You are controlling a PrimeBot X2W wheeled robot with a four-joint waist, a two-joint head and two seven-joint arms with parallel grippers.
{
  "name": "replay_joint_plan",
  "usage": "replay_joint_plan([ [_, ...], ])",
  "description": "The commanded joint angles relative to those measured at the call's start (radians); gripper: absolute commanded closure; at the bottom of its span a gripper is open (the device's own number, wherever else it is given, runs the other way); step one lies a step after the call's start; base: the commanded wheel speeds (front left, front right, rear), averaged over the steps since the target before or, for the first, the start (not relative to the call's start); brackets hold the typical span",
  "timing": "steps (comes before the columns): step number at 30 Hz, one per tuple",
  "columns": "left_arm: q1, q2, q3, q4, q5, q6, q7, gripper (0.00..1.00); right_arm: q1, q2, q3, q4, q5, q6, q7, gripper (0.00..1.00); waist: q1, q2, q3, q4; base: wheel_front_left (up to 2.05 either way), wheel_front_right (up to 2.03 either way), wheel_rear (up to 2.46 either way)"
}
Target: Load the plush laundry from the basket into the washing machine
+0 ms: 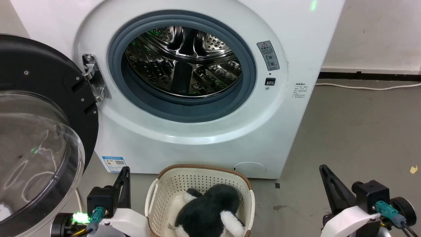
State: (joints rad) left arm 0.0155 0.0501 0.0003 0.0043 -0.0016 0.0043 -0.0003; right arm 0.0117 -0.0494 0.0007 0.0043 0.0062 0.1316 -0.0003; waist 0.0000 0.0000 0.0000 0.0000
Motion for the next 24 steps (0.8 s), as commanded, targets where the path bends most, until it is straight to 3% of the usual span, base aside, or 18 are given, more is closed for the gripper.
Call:
replay_joint_plan([
  [1, -0.015, 0.000, 0.000, -0.004, 0.002, -0.004, 0.000, 1.00, -0.012, -0.001, -0.001, -0.004, -0.006, -0.001, 0.000, 1.00, 0.0000, 0.0000, 0.000, 0.000, 0.00, 0.00, 0.00],
  [21, -0.015, 0.000, 0.000, -0.004, 0.002, -0.004, 0.000, 1.00, -0.012, -0.001, -0.001, -0.004, -0.006, -0.001, 0.000, 1.00, 0.0000, 0.0000, 0.000, 0.000, 0.00, 0.00, 0.00],
  [22, 0.000, 0.000, 0.000, 0.000, 0.000, 0.000, 0.000, 0.00, 0.000, 0.000, 0.000, 0.000, 0.000, 0.000, 0.000, 0.00, 0.0000, 0.0000, 0.000, 0.000, 0.00, 0.00, 0.00],
  [24, 0.001, 0.000, -0.001, 0.000, 0.000, 0.001, -0.001, 0.00, 0.000, 0.000, 0.000, 0.001, 0.001, 0.000, -0.001, 0.00, 0.0000, 0.0000, 0.000, 0.000, 0.00, 0.00, 0.00],
])
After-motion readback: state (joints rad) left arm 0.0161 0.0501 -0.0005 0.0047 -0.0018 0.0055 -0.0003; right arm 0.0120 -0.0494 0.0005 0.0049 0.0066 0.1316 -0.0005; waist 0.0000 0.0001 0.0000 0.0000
